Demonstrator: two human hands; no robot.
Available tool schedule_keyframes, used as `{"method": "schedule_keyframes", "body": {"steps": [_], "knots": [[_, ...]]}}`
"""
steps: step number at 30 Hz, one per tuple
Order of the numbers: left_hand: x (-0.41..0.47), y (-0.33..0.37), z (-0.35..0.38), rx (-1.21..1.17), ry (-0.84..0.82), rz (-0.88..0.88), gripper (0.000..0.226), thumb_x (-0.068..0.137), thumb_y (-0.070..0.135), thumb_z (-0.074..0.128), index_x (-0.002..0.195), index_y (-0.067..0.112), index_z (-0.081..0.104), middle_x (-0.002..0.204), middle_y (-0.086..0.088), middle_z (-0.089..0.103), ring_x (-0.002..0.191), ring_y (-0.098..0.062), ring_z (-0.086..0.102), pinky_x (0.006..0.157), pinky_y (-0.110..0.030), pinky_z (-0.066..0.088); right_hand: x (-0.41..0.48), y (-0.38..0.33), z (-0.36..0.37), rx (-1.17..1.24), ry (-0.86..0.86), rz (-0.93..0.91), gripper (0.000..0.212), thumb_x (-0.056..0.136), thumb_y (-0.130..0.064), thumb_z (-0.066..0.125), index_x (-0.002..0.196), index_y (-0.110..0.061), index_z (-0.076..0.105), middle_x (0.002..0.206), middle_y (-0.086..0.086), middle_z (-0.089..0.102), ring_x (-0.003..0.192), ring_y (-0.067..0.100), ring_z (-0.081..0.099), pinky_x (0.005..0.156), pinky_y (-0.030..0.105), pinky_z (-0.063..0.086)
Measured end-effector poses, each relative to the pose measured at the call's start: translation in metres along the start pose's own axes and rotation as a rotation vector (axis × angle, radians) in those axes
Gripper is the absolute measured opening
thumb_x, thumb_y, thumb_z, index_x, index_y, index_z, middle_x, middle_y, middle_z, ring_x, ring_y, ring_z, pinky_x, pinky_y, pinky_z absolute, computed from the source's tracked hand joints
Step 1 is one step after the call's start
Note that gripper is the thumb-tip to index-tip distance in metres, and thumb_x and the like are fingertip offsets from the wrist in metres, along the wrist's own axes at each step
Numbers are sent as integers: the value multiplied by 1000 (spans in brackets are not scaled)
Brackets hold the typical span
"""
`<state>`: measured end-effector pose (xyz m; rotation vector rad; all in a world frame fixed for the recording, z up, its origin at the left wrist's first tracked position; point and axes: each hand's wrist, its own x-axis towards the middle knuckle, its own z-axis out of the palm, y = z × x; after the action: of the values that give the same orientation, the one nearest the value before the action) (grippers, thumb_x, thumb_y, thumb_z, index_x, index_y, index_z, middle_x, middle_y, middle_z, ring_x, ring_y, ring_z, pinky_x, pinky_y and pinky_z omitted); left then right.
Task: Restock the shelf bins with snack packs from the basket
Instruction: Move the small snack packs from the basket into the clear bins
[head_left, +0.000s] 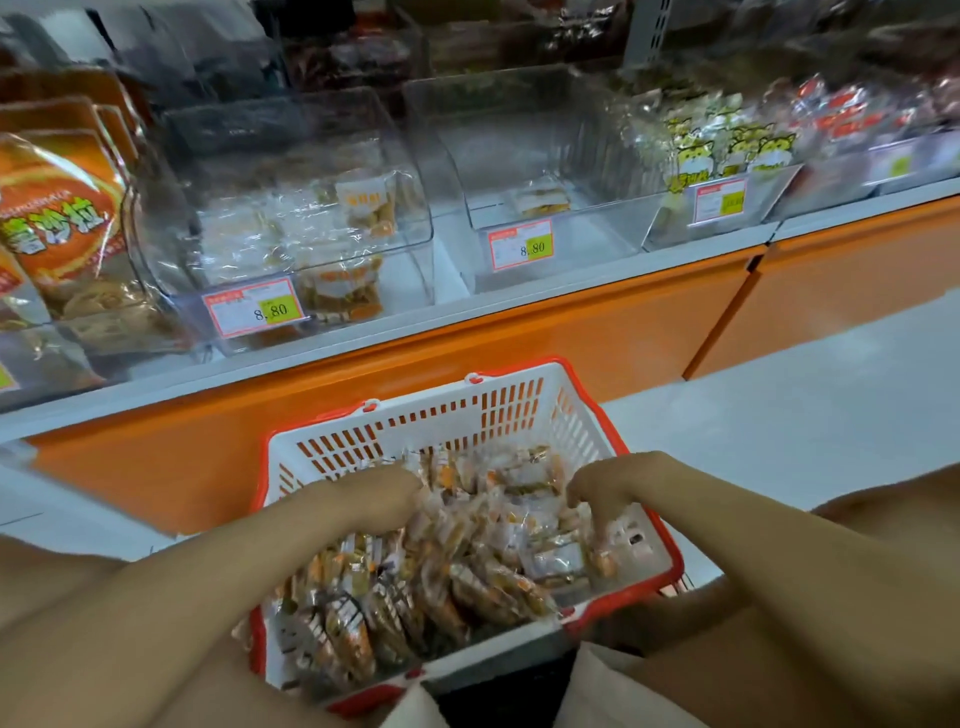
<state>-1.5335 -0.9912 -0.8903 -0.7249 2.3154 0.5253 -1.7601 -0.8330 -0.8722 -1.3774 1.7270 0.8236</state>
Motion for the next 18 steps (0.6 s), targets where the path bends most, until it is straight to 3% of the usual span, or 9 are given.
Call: {"method": "schedule_keyframes", "body": {"steps": [2,5,8,11,13,15,17,18], "knots": [[4,-3,4,28,-25,7,12,97,19,34,87,25,35,89,-1,40,74,-19,40,66,-33,35,1,0,12,-141,-48,-1,73,84,-14,70,147,-10,32,149,8,36,134,26,39,93,32,42],[10,-6,7,68,-38,15,27,96,21,35,73,31,25,76,4,29,58,-11,26,54,-29,27,6,3,27,-223,89,-56,56,85,4,60,138,-5,43,138,12,48,121,28,50,87,32,45],[3,2,2,50,-26,17,15,97,17,37,82,18,39,75,-1,37,57,-14,29,57,-31,30,10,7,30,-216,192,-118,44,85,0,62,128,-6,53,126,11,57,113,27,55,89,35,48],[-5,6,-11,-2,-4,26,22,98,25,44,86,8,51,72,-3,42,60,-17,37,59,-32,32,3,9,11,-104,222,-162,44,84,-11,69,125,-8,55,125,10,57,114,27,53,88,31,43],[-9,9,-24,-55,51,69,27,95,35,52,85,10,53,76,-3,45,66,-19,42,62,-33,35,-9,10,-12,31,265,-176,39,83,-19,72,118,-11,57,116,6,59,104,25,55,80,29,42],[-16,17,-39,-190,106,133,28,90,47,58,101,21,58,94,2,55,85,-16,54,79,-33,46,-26,10,-36,228,357,-218,21,83,-27,73,91,-19,55,87,-5,55,78,15,51,65,26,40],[-30,31,-59,-399,139,190,49,86,53,60,125,24,57,118,10,58,109,-9,56,98,-28,46,-46,6,-58,418,451,-313,31,83,-32,72,72,-23,45,67,-10,43,59,10,38,56,25,30],[-37,38,-68,-494,166,218,52,82,56,60,125,26,58,121,13,59,111,-6,56,98,-26,45,-56,2,-68,501,484,-368,32,83,-34,72,69,-24,45,61,-12,42,55,8,35,55,25,28]]}}
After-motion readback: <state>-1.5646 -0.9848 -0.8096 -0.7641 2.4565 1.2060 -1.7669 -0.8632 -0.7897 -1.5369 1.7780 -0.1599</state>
